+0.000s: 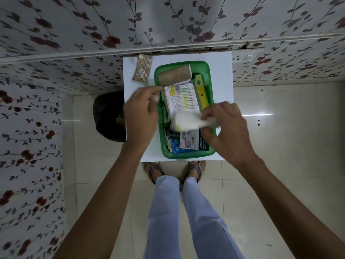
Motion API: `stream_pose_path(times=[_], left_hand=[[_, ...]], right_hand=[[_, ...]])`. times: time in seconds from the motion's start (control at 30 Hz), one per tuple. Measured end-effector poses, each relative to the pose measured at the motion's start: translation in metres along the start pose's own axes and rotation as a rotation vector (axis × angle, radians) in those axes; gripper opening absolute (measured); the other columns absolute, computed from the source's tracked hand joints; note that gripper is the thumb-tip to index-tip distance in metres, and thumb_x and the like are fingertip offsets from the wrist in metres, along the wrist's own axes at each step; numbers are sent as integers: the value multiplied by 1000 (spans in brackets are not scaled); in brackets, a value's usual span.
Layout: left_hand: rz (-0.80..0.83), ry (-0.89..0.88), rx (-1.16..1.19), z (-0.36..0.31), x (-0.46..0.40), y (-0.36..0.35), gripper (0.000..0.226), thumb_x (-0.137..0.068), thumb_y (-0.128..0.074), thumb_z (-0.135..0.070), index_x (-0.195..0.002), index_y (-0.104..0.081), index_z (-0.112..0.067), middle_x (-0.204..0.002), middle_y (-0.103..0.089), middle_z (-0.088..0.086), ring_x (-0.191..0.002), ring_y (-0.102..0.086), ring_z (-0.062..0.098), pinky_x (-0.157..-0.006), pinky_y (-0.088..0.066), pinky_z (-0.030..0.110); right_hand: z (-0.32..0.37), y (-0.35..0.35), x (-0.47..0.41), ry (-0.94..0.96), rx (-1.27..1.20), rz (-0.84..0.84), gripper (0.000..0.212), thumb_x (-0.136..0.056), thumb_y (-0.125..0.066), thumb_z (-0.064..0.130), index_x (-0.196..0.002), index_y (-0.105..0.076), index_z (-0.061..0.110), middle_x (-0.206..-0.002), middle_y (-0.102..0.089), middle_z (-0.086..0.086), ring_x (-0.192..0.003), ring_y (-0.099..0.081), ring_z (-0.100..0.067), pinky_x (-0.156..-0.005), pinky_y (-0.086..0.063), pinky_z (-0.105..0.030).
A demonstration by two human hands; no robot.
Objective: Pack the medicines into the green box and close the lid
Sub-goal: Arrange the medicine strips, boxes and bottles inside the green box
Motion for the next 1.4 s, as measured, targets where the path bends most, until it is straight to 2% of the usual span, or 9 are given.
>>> stream_pose_path(times=[0.13, 0.23, 0.37, 0.57, 0.8, 0.93, 1.13, 1.33, 1.4], left_hand=[[-79, 295, 68, 31, -22, 4, 24, -89, -51, -9, -108, -64, -12, -106, -68, 8, -84, -57, 11, -74, -44, 18], [-39, 424, 82, 57, -49, -14, 25, -87, -53, -10, -110, -61, -7, -115, -65, 11, -98, -59, 20, -82, -44, 22], [35, 533, -48, 80, -85, -47, 49, -77, -61, -26, -116, -53, 1, -122, -57, 24, -115, -52, 38, -93, -47, 43], [68, 631, -155, 88, -104, -71, 60, -70, -72, -24, -119, -47, 2, -128, -54, 21, -119, -51, 35, -91, -47, 39], [8, 672, 53, 99, -92, -55, 26, -82, -51, -14, -98, -66, 0, -97, -70, 20, -84, -68, 33, -74, -58, 42], [-105, 712, 295, 91, -53, -29, 23, -90, -49, -16, -108, -61, -6, -88, -62, 6, -56, -55, 11, -51, -52, 23], [-225, 704, 557, 75, -4, 13, 13, -87, -59, -11, -99, -59, -4, -80, -62, 6, -47, -55, 3, -52, -49, 22], [-143, 623, 799, 18, 30, 26, 7, -87, -57, -4, -89, -60, -11, -71, -67, 1, -52, -59, 11, -58, -54, 25], [-70, 638, 893, -4, 39, 17, 8, -87, -57, -2, -87, -57, -10, -68, -66, 2, -53, -62, 14, -59, -56, 26]], right_hand=[[1, -22, 4, 288, 248, 293, 30, -64, -73, 28, -87, -62, 13, -85, -62, -10, -80, -52, -30, -69, -46, -34], [-3, -24, -12, 392, 333, 452, 34, -74, -55, 52, -82, -67, 21, -76, -65, -5, -73, -56, -26, -74, -37, -33], [1, -14, -36, 441, 391, 634, 23, -82, -52, 33, -84, -68, 17, -82, -69, -9, -78, -59, -28, -78, -37, -35], [8, -22, -40, 354, 239, 530, 46, -77, -70, 30, -118, -52, 18, -101, -60, -11, -92, -53, -30, -72, -42, -32], [5, -39, -33, 496, 329, 612, 37, -69, -59, 8, -103, -60, 22, -87, -65, -7, -79, -54, -31, -71, -50, -46], [7, -39, -28, 490, 266, 651, 36, -70, -62, -1, -100, -64, 20, -92, -62, -9, -86, -59, -29, -61, -55, -42], [8, -36, -19, 497, 204, 569, 28, -66, -69, 1, -91, -70, 14, -81, -66, -10, -71, -64, -26, -53, -52, -30], [8, -1, -23, 60, -157, 133, 14, -83, -62, 12, -93, -70, 15, -68, -63, 0, -52, -48, -1, -60, -36, -2], [11, 1, -22, -131, -322, 82, 17, -88, -59, 19, -104, -65, 19, -70, -65, -3, -55, -55, -5, -60, -43, -9]])
Point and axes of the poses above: each hand's wrist, its own x-axis away from the middle knuckle, its own y-axis out of the back of the hand, z = x × y, the point moved 1 cm from there along -x, towards the middle knuckle
